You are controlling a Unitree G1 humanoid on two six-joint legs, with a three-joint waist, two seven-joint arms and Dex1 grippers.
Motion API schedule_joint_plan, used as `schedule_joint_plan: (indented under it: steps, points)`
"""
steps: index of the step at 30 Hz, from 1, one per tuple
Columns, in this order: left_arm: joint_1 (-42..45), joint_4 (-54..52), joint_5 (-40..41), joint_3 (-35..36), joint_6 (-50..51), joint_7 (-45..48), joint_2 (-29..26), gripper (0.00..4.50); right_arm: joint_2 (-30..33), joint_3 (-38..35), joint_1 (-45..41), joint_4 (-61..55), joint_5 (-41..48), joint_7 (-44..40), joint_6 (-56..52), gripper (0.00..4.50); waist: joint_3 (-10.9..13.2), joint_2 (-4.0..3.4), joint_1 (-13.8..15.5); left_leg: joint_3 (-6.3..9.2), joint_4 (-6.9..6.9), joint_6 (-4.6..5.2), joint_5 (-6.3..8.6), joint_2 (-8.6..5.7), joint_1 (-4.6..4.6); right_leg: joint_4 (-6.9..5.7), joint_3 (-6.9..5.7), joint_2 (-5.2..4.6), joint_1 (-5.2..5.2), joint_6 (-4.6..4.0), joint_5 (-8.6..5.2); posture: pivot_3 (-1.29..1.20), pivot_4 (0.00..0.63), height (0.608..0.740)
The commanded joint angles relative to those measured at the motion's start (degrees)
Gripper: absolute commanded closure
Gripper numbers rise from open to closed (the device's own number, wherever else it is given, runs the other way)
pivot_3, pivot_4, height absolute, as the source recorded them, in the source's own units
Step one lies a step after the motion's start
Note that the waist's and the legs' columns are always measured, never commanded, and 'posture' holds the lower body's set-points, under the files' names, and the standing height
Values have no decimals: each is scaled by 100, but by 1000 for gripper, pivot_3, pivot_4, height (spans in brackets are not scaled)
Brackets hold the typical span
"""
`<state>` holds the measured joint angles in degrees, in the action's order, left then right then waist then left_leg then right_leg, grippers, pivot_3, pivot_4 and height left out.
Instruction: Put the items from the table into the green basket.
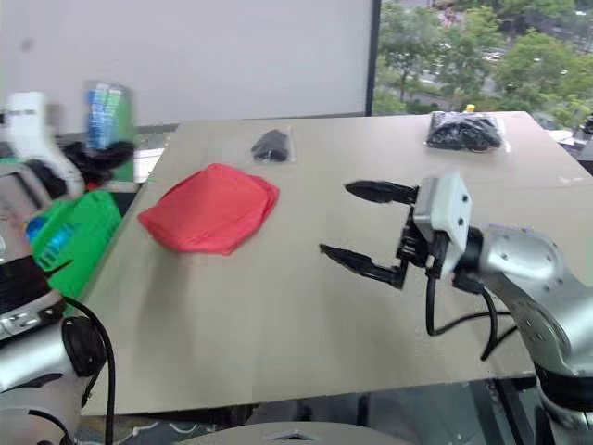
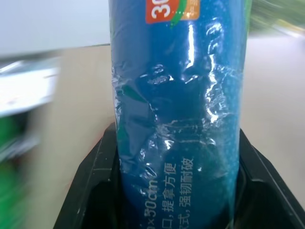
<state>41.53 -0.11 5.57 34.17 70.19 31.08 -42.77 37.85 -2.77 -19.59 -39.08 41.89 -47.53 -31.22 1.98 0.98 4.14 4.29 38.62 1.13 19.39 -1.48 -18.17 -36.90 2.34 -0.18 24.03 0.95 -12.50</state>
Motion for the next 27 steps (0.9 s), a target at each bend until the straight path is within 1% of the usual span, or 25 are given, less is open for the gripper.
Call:
schedule_joint_plan:
  steps: [1, 3, 6, 7, 8, 9, 10, 11, 12, 14, 16, 18, 20, 22, 23, 25, 26, 27]
  points:
    - [300, 607, -132, 868, 97, -928, -258, 2625, -132, 243, -453, 213, -14, -287, 245, 0, -16, 24, 154, 6, 0, -1, 0, -6, -15, -1, -5, -6, 16, -1, 1, 242, 0, 740]
    - [351, 919, -89, 1098, 3, -1213, -321, 2625, -174, 329, -558, 277, -63, -375, 322, 0, -35, 55, 336, 23, 2, -6, -3, -23, -65, -5, -20, -24, 62, -2, 2, 244, 0, 740]
    - [354, 1327, -57, 1393, -43, -1629, -408, 2625, -200, 372, -580, 321, -111, -438, 399, 0, -54, 83, 520, 55, 3, -7, -4, -44, -87, -6, -65, -54, 71, -5, 4, 241, 0, 740]
    - [261, 1409, -50, 1357, -104, -1652, -469, 1688, -202, 390, -571, 327, -140, -446, 425, 0, -55, 86, 555, 66, 3, -7, -4, -50, -92, -5, -78, -63, 72, -5, 4, 241, 0, 740]
    - [196, 1439, 11, 1308, -135, -1611, -507, 1420, -188, 395, -545, 323, -176, -456, 452, 0, -59, 92, 596, 69, 3, -7, -4, -54, -93, -5, -86, -69, 71, -5, 4, 233, 0, 740]
    - [194, 1387, 118, 1256, -128, -1539, -503, 980, -172, 392, -515, 316, -205, -460, 468, 0, -60, 94, 610, 71, 3, -7, -4, -55, -98, -1, -94, -72, 71, -6, 4, 233, 0, 740]
    - [205, 1320, 228, 1175, -96, -1452, -499, 442, -157, 379, -482, 307, -227, -456, 473, 0, -62, 96, 620, 76, 3, -8, -4, -55, -101, 0, -99, -73, 71, -6, 4, 233, 0, 740]
    - [241, 1249, 344, 1127, -36, -1370, -483, 130, -139, 351, -445, 289, -236, -444, 467, 0, -62, 97, 627, 81, 3, -10, -6, -55, -104, 0, -105, -75, 71, -6, 4, 223, 0, 740]
    - [376, 1163, 614, 1179, 191, -1199, -406, 45, -114, 304, -398, 264, -235, -417, 443, 0, -63, 97, 630, 83, 4, -13, -7, -56, -106, 0, -108, -76, 71, -6, 4, 215, 0, 740]
    - [560, 777, 1352, 1121, 848, -683, -217, 45, -22, 174, -274, 195, -232, -335, 375, 0, -64, 98, 628, 87, 5, -20, -11, -56, -113, 1, -114, -80, 71, -7, 4, 198, 0, 740]
    - [491, 154, 2114, 705, 1539, -106, -57, 45, 133, 4, -100, 109, -210, -245, 296, 0, -65, 94, 601, 97, 19, -23, -14, -56, -125, -1, -128, -83, 72, -7, 4, 174, 0, 740]
    - [353, -484, 3072, 188, 2086, 332, 197, 45, 360, -334, 191, -41, -105, -79, 88, 0, -70, 84, 556, 96, 30, -23, -14, -56, -128, -8, -126, -83, 72, -8, 5, 132, 0, 740]
    - [330, -762, 3768, -233, 2231, 294, 574, 45, 608, -704, 518, -196, 15, 48, -119, 0, -79, 68, 511, 96, 40, -22, -14, -55, -131, -11, -125, -85, 71, -9, 5, 111, 0, 740]
    - [384, -690, 4034, -872, 2231, 6, 1098, 45, 898, -1256, 1016, -432, 181, 170, -389, 0, -83, 54, 399, 94, 52, -22, -14, -53, -137, -13, -123, -83, 72, -9, 5, 19, 0, 740]
    - [483, -553, 4037, -1214, 2231, -203, 1478, 45, 1048, -1597, 1339, -577, 245, 226, -562, 0, -86, 48, 327, 88, 54, -22, -14, -51, -137, -14, -118, -81, 73, -9, 5, -2, 0, 740]
    - [816, 47, 3819, -1475, 2231, -675, 2487, 45, 1293, -2422, 2093, -902, 572, 343, -1081, 0, -97, 31, 252, 87, 54, -21, -14, -49, -138, -14, -115, -78, 73, -9, 6, -80, 0, 740]
    - [943, 313, 3661, -1550, 2231, -826, 2899, 45, 1372, -2840, 2472, -1032, 773, 398, -1343, 0, -97, 31, 199, 84, 65, -19, -14, -50, -142, -11, -114, -78, 71, -8, 6, -123, 0, 740]
    - [1031, 561, 3507, -1710, 2153, -935, 3176, 45, 1416, -3230, 2798, -1131, 950, 487, -1596, 0, -98, 28, 125, 80, 65, -19, -14, -51, -144, -11, -112, -77, 70, -8, 7, -144, 0, 740]
